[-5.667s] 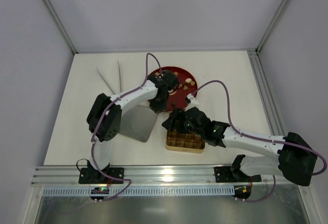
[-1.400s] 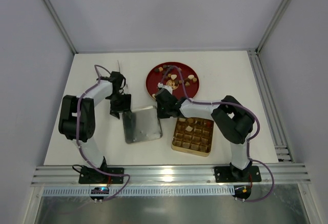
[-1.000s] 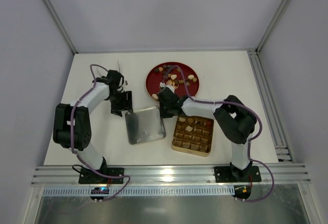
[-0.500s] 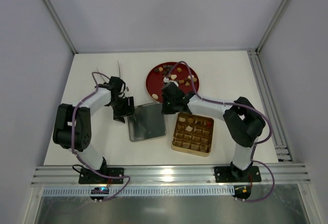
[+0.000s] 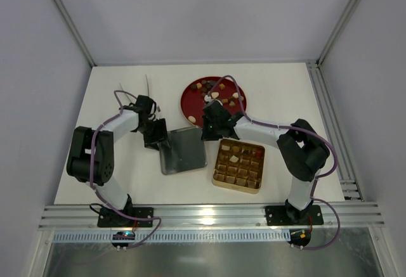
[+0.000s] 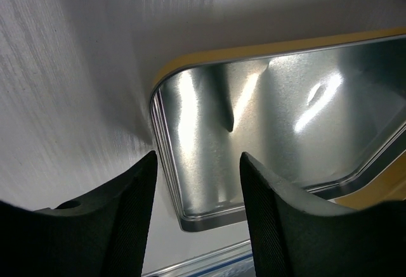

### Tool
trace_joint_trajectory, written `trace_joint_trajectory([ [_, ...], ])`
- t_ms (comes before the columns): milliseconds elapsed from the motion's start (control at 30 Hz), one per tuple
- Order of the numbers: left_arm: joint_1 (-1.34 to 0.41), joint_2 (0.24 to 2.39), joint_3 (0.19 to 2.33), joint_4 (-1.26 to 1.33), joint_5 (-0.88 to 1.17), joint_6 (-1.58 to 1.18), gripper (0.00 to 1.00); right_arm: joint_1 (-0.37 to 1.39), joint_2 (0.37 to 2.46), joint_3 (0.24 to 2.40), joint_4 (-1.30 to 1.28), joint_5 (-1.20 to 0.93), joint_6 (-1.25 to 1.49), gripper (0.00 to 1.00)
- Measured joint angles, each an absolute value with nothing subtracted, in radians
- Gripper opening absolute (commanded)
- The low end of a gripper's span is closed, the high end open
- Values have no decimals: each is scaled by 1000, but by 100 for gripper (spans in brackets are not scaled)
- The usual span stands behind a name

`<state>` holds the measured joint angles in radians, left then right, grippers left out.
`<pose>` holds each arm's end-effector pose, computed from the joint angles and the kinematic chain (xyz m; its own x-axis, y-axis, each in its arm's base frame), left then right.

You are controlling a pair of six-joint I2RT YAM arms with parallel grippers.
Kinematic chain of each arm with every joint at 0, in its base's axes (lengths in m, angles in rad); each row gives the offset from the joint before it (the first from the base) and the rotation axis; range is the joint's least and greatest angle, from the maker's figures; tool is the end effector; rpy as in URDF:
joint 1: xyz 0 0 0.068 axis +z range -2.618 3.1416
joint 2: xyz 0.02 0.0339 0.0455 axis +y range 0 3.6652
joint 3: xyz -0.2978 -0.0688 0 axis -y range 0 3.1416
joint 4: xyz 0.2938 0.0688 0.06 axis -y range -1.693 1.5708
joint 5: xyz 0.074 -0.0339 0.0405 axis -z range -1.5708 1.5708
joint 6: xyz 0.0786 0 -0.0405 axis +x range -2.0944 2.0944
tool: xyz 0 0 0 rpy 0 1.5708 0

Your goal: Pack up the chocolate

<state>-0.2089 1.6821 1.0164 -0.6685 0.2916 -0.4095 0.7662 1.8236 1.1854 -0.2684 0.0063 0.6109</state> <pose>0.3438 -0.0960 0.1301 -0.9777 -0.1825 -0.1037 -0.1360 0.9269 -0.3497 0.3320 0.3188 0.1548 -0.8609 -0.0324 -0.5078 -0.2402 0.9056 0.3495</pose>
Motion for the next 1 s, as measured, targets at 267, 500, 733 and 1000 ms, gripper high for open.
trace_joint_trajectory([
  [267,-209,1697,992,-633,315,-439,52,723,1824,1149,-232,-86,625,4],
  [500,-209,1691,973,-598,350,-466,49,696,1823,1131,-207,-134,635,4],
  [733,-209,1639,946,-587,370,-479,40,685,1812,1117,-195,-166,649,4],
  [1000,-204,1536,945,-592,400,-500,22,664,1784,1112,-211,-156,655,4],
])
